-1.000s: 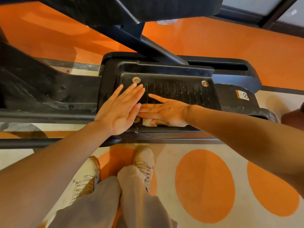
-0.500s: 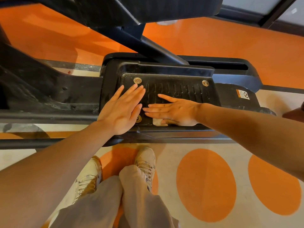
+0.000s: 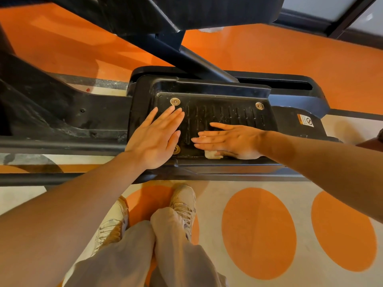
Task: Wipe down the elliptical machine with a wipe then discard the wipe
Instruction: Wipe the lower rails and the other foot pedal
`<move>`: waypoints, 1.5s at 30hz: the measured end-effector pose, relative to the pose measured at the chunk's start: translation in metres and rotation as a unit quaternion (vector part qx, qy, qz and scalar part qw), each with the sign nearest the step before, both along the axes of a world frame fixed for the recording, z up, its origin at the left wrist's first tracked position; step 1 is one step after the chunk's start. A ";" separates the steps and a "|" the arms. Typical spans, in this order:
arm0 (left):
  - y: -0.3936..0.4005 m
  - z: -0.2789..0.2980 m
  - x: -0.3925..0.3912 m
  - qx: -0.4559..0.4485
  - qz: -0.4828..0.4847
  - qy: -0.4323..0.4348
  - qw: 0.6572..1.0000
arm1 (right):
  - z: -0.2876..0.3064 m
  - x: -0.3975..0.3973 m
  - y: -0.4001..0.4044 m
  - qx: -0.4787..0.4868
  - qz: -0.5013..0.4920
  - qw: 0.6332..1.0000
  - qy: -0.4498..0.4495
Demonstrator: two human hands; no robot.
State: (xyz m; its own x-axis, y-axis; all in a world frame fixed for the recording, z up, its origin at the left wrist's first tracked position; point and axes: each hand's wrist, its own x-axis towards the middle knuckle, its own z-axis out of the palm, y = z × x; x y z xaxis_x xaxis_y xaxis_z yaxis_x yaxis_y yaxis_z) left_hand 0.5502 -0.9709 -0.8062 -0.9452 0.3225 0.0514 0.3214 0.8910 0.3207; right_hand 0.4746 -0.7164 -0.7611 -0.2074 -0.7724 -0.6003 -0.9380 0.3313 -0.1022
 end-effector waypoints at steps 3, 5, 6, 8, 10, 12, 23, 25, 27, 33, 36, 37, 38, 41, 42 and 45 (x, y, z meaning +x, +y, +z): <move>-0.001 0.000 -0.001 0.001 -0.002 -0.004 1.000 | -0.007 0.003 -0.017 -0.026 -0.002 1.000 0.009; -0.001 0.000 0.000 0.000 -0.002 -0.002 1.000 | -0.012 0.004 -0.029 -0.040 -0.007 0.999 0.021; -0.001 0.001 0.000 -0.001 -0.002 -0.002 1.000 | -0.013 0.003 -0.032 -0.046 -0.009 0.999 0.020; -0.001 0.001 0.000 -0.005 -0.003 -0.002 1.000 | -0.010 0.002 -0.028 -0.044 -0.014 0.999 0.014; -0.001 0.001 0.000 -0.005 -0.002 0.000 1.000 | -0.003 0.002 -0.012 -0.019 -0.022 1.000 0.011; -0.001 0.000 0.001 -0.005 -0.004 0.000 1.000 | 0.004 0.003 0.010 0.005 -0.044 0.999 0.012; 0.006 0.018 0.013 -0.051 -0.031 -0.003 0.998 | 0.031 0.035 0.054 0.036 -0.178 0.976 0.120; 0.009 0.025 0.021 -0.069 -0.041 -0.004 0.997 | 0.035 0.044 0.054 -0.001 -0.205 0.971 0.122; 0.011 0.031 0.028 -0.083 -0.037 -0.005 0.996 | 0.039 0.052 0.053 -0.043 -0.237 0.963 0.119; 0.029 0.058 0.046 -0.106 -0.039 0.007 0.994 | 0.059 0.085 0.050 -0.144 -0.304 0.934 0.124; 0.042 0.071 0.053 -0.127 -0.044 0.029 0.991 | 0.070 0.109 0.048 -0.215 -0.380 0.891 0.124; 0.046 0.074 0.056 -0.127 -0.041 0.037 0.990 | 0.073 0.117 0.048 -0.233 -0.393 0.880 0.127; 0.050 0.078 0.059 -0.123 -0.039 0.044 0.991 | 0.075 0.124 0.048 -0.242 -0.400 0.874 0.131; 0.059 0.087 0.069 -0.117 -0.045 0.053 0.991 | 0.080 0.146 0.051 -0.248 -0.413 0.864 0.144; 0.062 0.089 0.072 -0.116 -0.051 0.055 0.990 | 0.082 0.153 0.053 -0.250 -0.423 0.858 0.149; 0.067 0.096 0.079 -0.104 -0.060 0.059 0.991 | 0.090 0.172 0.061 -0.255 -0.453 0.839 0.159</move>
State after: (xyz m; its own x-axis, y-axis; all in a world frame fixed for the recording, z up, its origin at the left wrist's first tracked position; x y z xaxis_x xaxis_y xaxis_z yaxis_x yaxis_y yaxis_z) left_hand 0.6287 -0.9034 -0.7097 -0.8909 0.4473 0.0789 0.4532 0.8871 0.0879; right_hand 0.6467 -0.6557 -0.6712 -0.9357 -0.3502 -0.0427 -0.3305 0.9126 -0.2406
